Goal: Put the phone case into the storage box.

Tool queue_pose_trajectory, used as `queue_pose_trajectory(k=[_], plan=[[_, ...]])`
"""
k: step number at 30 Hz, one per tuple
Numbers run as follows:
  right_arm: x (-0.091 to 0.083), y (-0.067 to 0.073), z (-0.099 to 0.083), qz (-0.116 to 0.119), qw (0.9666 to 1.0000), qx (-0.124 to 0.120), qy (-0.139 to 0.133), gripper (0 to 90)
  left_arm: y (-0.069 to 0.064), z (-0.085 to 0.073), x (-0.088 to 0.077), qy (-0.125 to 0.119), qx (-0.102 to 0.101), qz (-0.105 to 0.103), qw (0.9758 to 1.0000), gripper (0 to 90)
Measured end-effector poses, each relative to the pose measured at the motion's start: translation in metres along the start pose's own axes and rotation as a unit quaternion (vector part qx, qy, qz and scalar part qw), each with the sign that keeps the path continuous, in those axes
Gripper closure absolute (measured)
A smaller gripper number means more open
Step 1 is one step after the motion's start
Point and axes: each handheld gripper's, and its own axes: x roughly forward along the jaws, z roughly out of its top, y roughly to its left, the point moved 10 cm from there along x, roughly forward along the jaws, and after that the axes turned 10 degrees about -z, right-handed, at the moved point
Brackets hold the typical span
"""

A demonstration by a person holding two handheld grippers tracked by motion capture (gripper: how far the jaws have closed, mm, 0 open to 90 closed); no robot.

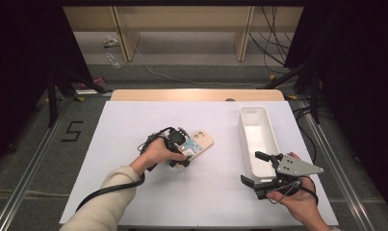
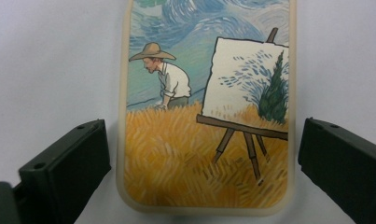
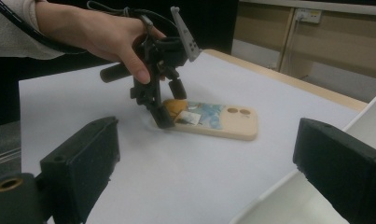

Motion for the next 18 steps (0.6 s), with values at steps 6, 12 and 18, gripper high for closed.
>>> queue_pose_trajectory(k=[6, 12, 18], plan=[[0.0001, 0.0, 0.0003, 0.0, 1.0, 0.0, -0.001, 8.0, 0.0026, 0.0008, 0.0008, 0.005, -0.001, 0.0, 1.0, 2.1], [0.0001, 0.0005, 0.0002, 0.001, 1.0, 0.0, -0.001, 8.0, 0.0016, 0.002, 0.0024, 0.006, 0.0, -0.002, 1.0, 2.6], [0.0, 0.0006, 0.0002, 0.002, 1.0, 0.0, -0.001, 8.0, 0.0017, 0.0026, 0.0037, 0.013, 0.002, -0.003, 0.9999, 3.4]])
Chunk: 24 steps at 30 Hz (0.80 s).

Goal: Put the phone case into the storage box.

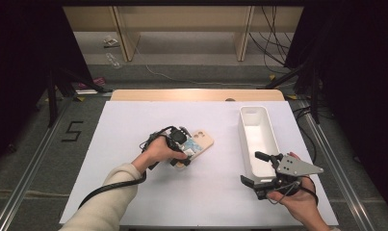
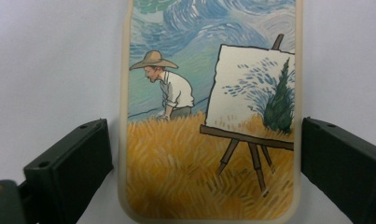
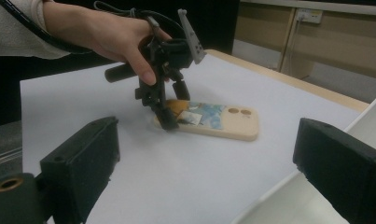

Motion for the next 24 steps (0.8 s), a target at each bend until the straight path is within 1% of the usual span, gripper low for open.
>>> queue_pose_trajectory(k=[7, 8, 13, 18, 24], plan=[[0.0002, -0.0002, -0.0004, -0.001, 1.0, 0.0, 0.001, 8.0, 0.0008, 0.0003, -0.0001, 0.004, 0.0, -0.003, 1.0, 3.7], [0.0002, 0.0, -0.0003, 0.0, 1.0, 0.0, 0.001, 8.0, 0.001, 0.0002, 0.0001, 0.008, 0.003, -0.003, 1.0, 3.7], [0.0002, -0.0001, -0.0002, 0.0, 1.0, 0.0, 0.001, 8.0, 0.0009, 0.0004, 0.0, 0.011, 0.002, -0.004, 0.9999, 3.9], [0.0002, 0.0004, -0.0002, 0.001, 1.0, 0.0, 0.001, 8.0, 0.001, 0.0006, 0.0002, 0.012, 0.002, -0.004, 0.9999, 4.2], [0.0003, 0.0006, -0.0003, 0.001, 1.0, 0.0, 0.001, 8.0, 0.0009, 0.0006, 0.0003, 0.019, 0.004, -0.003, 0.9998, 4.2]])
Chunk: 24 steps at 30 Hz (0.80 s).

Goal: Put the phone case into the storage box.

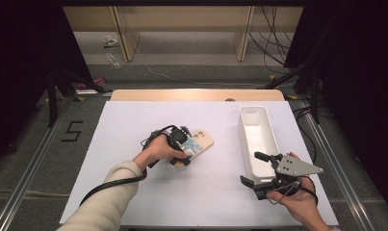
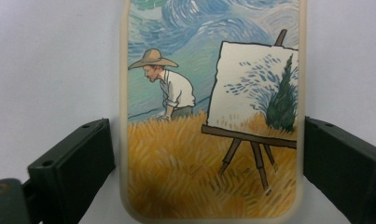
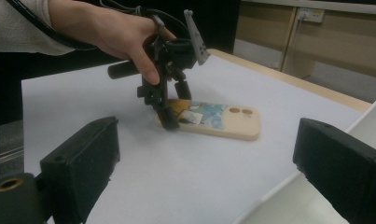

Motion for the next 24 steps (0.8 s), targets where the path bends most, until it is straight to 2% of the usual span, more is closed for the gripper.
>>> queue_pose_trajectory(k=[9, 24], plan=[[0.0, 0.0, -0.0003, 0.0, 1.0, 0.0, 0.001, 8.0, 0.0, 0.0004, 0.0003, 0.009, 0.001, 0.005, 0.9999, 4.6], [-0.0001, 0.0003, -0.0002, 0.001, 1.0, 0.0, 0.001, 8.0, 0.0002, -0.0001, -0.002, 0.003, 0.005, 0.008, 0.9999, 10.4]])
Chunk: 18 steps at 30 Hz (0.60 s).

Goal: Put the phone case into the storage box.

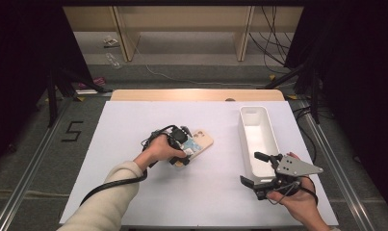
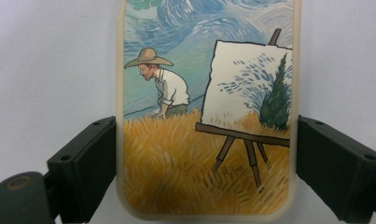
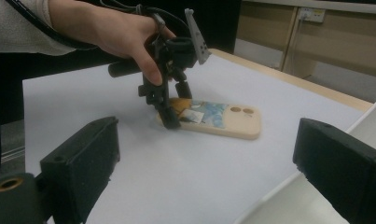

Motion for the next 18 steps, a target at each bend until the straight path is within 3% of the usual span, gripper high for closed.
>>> queue_pose_trajectory(k=[18], plan=[[-0.0002, -0.0001, 0.0006, -0.001, 1.0, 0.001, -0.002, 8.0, -0.0008, -0.0006, -0.0009, -0.012, 0.008, 0.0, 0.9999, 11.3]])
